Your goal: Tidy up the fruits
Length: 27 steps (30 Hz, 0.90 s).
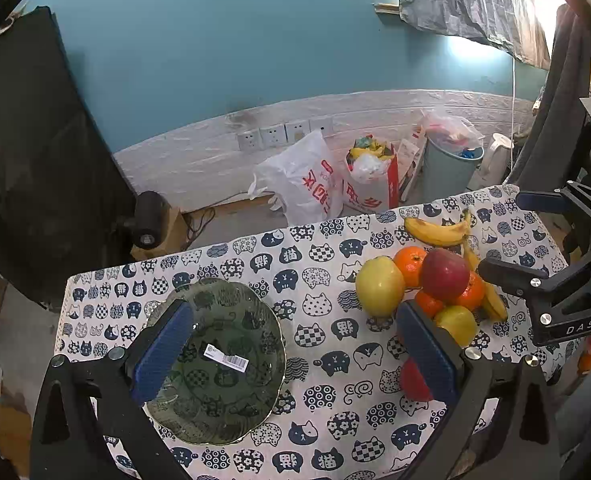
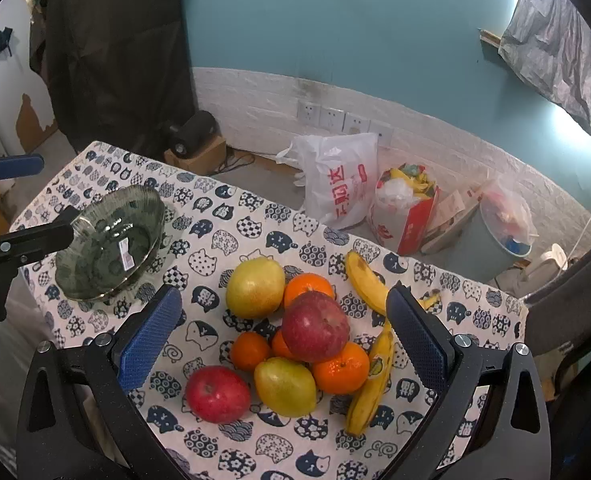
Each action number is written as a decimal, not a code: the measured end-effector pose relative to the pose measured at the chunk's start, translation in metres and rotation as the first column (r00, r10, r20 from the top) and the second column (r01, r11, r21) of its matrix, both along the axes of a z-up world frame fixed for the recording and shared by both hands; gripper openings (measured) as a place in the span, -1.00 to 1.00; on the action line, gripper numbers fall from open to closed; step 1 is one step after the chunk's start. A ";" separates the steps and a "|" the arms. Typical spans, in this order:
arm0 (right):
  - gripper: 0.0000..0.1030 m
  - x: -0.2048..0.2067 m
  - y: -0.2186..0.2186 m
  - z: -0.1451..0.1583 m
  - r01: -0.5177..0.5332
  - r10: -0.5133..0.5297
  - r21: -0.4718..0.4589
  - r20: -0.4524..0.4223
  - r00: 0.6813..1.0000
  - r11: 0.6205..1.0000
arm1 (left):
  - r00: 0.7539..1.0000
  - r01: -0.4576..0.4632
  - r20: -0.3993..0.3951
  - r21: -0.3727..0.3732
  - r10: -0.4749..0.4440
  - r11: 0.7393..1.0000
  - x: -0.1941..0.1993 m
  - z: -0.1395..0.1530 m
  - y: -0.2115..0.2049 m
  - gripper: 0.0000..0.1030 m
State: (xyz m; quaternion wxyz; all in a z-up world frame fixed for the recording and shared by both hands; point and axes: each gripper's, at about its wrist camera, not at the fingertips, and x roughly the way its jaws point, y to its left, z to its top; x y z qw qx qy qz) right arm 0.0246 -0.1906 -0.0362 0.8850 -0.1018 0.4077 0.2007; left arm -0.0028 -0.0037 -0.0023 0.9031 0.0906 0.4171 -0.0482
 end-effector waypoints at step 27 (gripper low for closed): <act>0.94 0.001 0.001 -0.002 0.003 -0.003 -0.020 0.021 1.000 1.000 | 1.000 -0.010 -0.015 0.001 0.010 1.000 0.002 -0.005 0.001 0.99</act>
